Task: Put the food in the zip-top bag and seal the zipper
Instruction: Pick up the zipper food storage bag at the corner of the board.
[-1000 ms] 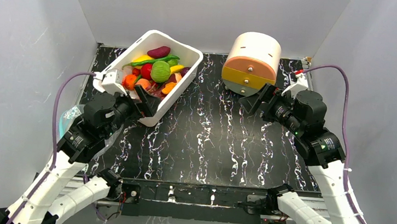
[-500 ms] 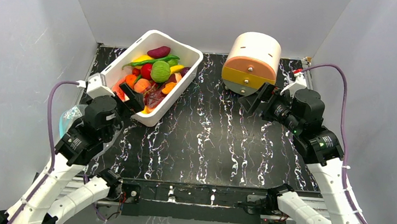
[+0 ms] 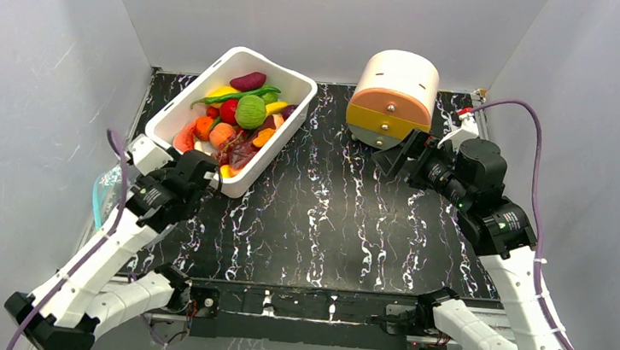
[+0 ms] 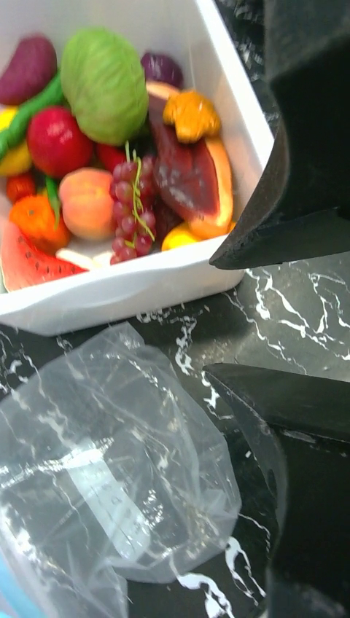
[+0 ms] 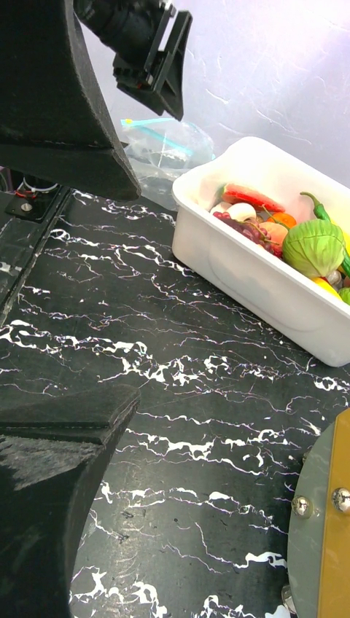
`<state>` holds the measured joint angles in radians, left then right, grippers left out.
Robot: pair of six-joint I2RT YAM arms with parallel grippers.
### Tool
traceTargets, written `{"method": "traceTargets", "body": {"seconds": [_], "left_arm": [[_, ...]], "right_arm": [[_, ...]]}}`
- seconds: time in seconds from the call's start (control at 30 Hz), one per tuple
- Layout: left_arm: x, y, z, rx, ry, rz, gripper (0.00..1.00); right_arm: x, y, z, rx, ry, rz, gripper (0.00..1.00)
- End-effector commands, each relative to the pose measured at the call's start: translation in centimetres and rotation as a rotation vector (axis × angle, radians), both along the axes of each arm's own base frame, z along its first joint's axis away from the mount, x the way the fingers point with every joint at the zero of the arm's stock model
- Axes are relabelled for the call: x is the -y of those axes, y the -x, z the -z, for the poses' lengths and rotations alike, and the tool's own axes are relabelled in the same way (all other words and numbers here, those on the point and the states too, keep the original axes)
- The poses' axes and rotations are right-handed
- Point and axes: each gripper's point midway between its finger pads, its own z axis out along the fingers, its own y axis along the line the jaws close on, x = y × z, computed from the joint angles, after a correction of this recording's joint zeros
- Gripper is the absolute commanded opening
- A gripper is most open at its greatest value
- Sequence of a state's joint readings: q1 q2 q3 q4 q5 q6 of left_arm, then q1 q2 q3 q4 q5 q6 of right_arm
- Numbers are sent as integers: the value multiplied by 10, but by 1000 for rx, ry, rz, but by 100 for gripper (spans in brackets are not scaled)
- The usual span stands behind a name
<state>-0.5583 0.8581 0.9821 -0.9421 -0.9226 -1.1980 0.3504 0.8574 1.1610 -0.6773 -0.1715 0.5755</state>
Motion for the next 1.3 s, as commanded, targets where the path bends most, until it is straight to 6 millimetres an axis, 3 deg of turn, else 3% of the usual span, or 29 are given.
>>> {"method": "traceTargets", "body": {"seconds": [0.0, 0.17, 0.3, 0.53, 0.97, 1.27], "left_arm": [[-17, 11, 11, -23, -13, -148, 48], [-26, 21, 26, -12, 51, -248, 50], [-24, 15, 45, -57, 126, -238, 50], [-52, 28, 81, -195, 245, -429, 54], [-48, 46, 116, -243, 450, -617, 57], [-61, 38, 129, -189, 447, -680, 58]], "right_arm": [[2, -5, -15, 65, -15, 13, 98], [2, -4, -15, 61, -11, 13, 98], [5, -3, -15, 63, -2, 19, 98], [4, 0, -17, 67, -3, 10, 98], [5, 3, -25, 73, -12, 10, 98], [5, 11, -29, 78, -32, 7, 98]]}}
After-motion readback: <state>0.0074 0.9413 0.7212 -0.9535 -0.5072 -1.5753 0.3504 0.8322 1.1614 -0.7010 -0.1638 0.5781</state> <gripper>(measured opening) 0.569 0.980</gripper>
